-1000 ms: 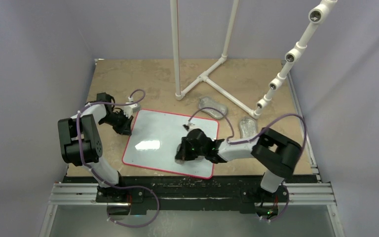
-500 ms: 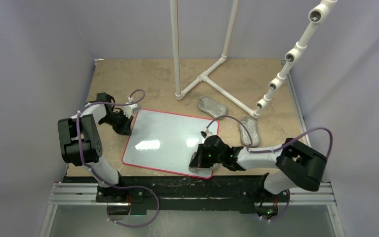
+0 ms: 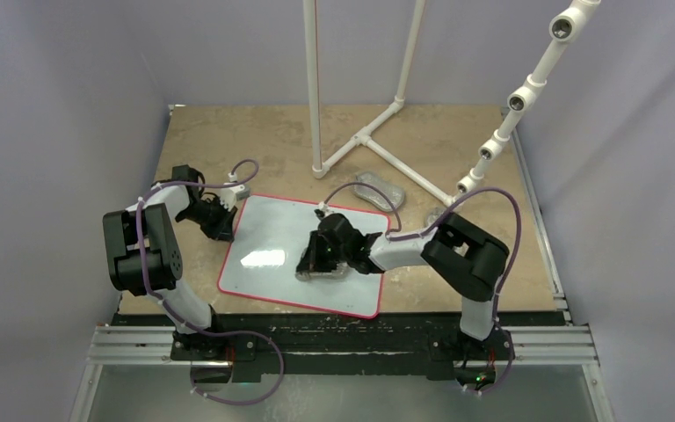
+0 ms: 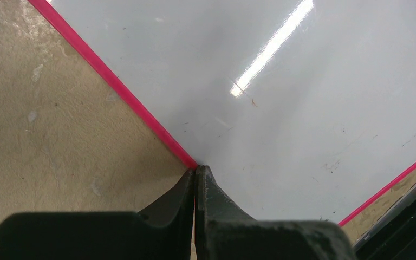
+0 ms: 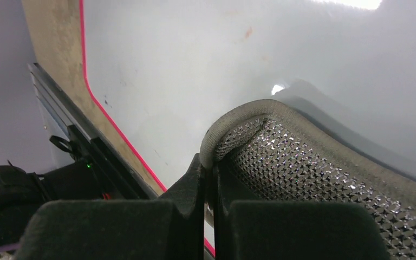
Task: Erase the whiteboard
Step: Erase the whiteboard at the whiteboard stand.
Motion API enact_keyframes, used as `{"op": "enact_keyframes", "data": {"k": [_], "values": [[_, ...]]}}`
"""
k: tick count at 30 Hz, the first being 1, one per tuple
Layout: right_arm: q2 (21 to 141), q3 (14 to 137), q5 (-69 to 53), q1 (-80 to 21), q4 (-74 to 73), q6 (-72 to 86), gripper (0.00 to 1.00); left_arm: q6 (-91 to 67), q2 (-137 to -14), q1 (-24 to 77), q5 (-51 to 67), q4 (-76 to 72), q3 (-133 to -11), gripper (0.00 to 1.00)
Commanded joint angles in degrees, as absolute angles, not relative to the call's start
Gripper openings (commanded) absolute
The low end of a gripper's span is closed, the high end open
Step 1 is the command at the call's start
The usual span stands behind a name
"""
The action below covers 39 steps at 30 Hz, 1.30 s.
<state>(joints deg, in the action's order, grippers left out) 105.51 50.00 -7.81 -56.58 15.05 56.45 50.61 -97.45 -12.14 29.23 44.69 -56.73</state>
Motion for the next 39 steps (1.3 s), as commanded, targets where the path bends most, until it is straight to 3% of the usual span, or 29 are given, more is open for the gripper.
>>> {"op": "enact_keyframes", "data": {"k": [1, 13, 18, 23, 34, 36, 39], "values": [[110.28, 50.16, -2.59, -52.66, 9.05, 51.84, 0.0, 52.54, -98.79, -12.17, 23.87, 47.22, -55.13, 0.0], [77.77, 24.43, 2.24, -43.86, -6.94, 61.15, 0.0, 52.49, -99.55, -12.14, 24.43, 47.15, -55.55, 0.0], [82.06, 26.5, 2.78, -46.15, 0.12, 61.59, 0.0, 52.42, -99.02, -12.21, 24.45, 47.49, -55.7, 0.0], [99.2, 41.66, 5.1, -49.9, 7.45, 56.7, 0.0, 52.35, -98.9, -12.21, 24.8, 47.93, -55.92, 0.0], [133.93, 99.54, 12.8, -49.04, 0.4, 53.78, 0.0, 52.26, -98.6, -12.17, 24.93, 48.54, -56.01, 0.0], [136.32, 103.01, 13.17, -48.98, -2.07, 54.82, 0.0, 52.59, -97.96, -12.2, 24.68, 48.55, -55.67, 0.0], [133.05, 96.81, 15.04, -48.79, -2.3, 55.64, 0.0, 52.97, -97.35, -12.21, 24.41, 48.43, -55.29, 0.0]]}}
